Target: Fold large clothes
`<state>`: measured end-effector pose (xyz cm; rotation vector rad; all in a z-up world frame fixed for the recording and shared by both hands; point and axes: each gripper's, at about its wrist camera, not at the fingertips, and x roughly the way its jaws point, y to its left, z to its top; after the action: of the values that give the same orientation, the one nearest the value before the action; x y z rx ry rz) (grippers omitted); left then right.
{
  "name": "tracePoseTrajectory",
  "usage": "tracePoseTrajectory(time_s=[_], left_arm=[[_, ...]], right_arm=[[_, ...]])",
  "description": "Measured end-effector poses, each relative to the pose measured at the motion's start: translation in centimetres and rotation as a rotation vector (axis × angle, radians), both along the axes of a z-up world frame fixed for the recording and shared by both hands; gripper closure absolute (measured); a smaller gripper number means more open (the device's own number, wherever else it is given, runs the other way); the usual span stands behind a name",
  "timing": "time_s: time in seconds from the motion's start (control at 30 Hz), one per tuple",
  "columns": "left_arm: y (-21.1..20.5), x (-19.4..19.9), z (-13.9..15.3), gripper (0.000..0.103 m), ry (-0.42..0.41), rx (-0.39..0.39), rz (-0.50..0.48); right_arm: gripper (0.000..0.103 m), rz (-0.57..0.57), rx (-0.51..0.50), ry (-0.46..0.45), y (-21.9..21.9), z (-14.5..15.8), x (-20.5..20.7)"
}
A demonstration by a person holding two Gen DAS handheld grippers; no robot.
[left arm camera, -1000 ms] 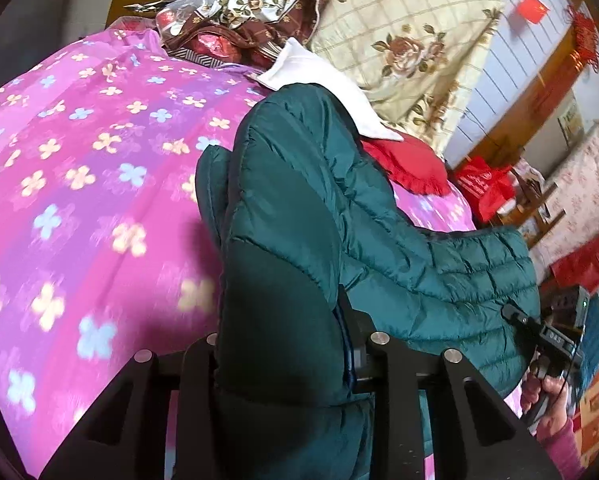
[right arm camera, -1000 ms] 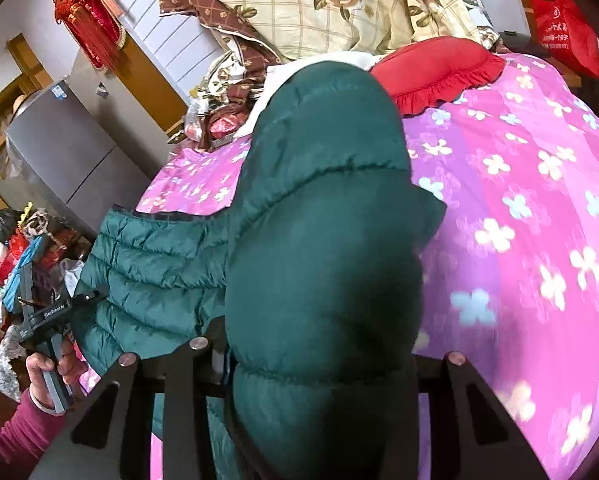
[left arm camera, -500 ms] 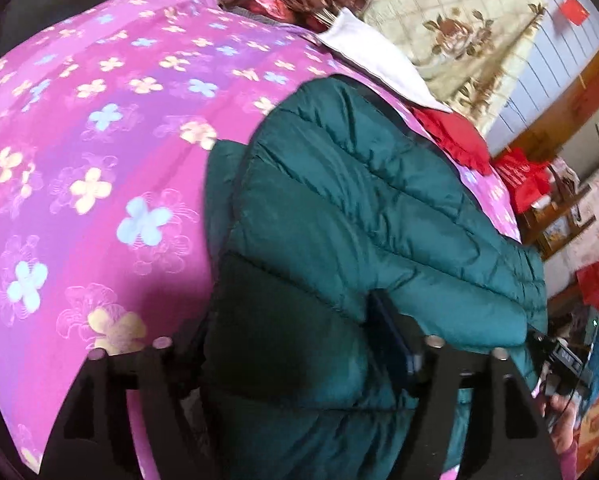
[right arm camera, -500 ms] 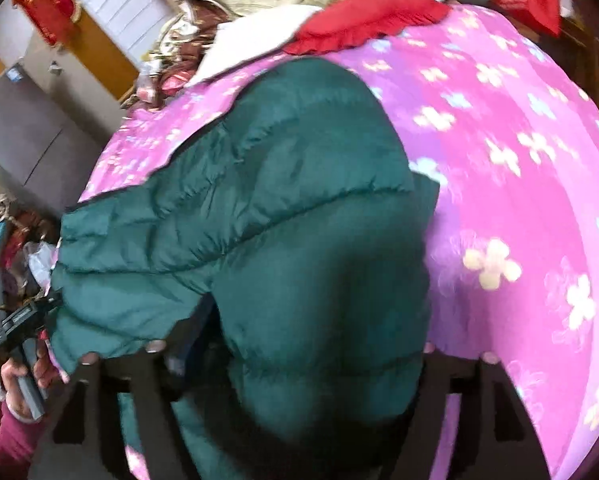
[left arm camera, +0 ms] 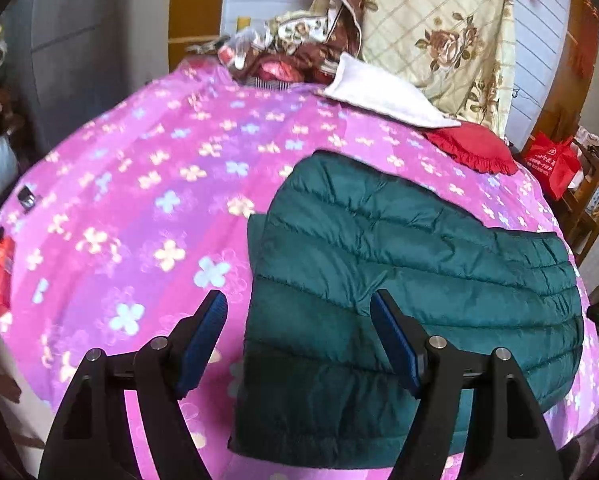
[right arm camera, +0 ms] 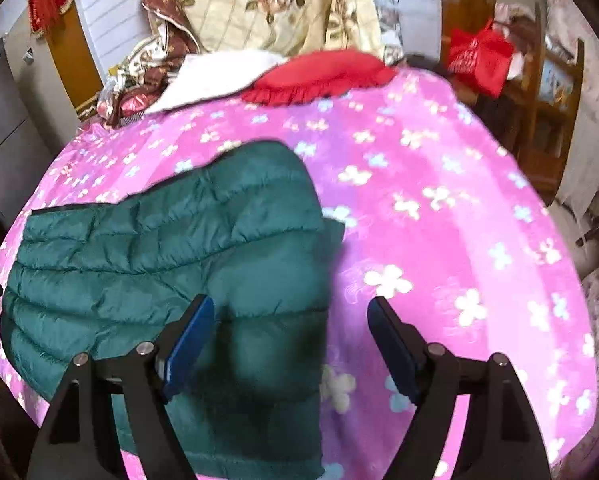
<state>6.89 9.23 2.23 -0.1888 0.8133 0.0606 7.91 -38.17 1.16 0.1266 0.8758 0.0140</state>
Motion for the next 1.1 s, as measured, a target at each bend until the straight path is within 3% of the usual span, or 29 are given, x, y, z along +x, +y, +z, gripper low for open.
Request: tracePoseTrajectory(time_s=[0.3,0.63,1.1], left_arm=[[-3.4,-2.2,1.5,0.048,-0.068,0.081,-0.017],[-6.4,-4.0,1.5,0.048,-0.104,0.104,-0.018],[-7.8,-4.6,0.9,0.048,-0.120,0.147,-0.007]], right_arm=[[0.015,0.065,-0.004,-0.101,4.7,3.2,-3.8],[0.008,0.087,-0.027,-0.129,11.0,2.1,-5.7],[0.006,0.102,-0.031,-0.129,13.7,1.2,-6.0]])
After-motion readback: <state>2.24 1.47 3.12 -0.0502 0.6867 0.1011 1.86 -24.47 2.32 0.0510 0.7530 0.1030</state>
